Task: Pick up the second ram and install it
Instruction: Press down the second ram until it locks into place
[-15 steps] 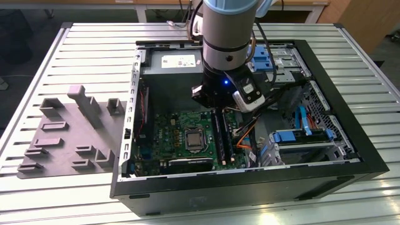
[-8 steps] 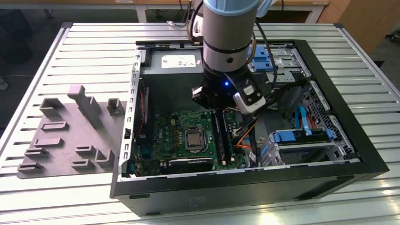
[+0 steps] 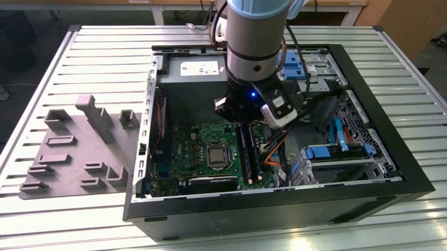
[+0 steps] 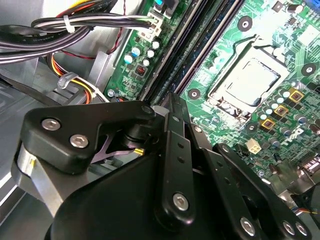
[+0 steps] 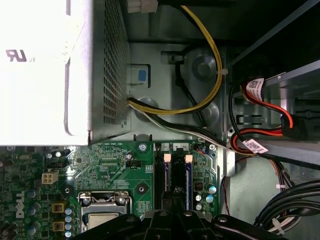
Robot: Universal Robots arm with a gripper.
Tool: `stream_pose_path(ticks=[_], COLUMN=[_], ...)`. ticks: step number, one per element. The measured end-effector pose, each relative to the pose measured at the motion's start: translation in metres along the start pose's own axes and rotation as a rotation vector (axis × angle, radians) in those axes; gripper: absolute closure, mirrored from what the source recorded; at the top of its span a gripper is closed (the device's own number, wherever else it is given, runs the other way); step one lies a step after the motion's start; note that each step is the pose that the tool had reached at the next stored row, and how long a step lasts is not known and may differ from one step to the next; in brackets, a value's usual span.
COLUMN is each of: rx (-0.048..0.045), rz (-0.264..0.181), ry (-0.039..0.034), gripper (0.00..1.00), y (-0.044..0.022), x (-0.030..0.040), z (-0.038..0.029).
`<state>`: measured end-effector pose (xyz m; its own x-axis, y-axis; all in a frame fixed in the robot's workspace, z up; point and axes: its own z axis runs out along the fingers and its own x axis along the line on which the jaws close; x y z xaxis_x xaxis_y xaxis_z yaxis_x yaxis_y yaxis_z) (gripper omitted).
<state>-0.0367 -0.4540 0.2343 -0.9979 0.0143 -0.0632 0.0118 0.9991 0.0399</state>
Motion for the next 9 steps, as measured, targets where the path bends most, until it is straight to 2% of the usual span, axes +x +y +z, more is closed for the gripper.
stream_pose_path(ticks=[9], rx=[0.0], rz=[0.0], ry=[0.0], gripper=[0.89], y=[-0.0023], x=[0.0], z=[-0.0001])
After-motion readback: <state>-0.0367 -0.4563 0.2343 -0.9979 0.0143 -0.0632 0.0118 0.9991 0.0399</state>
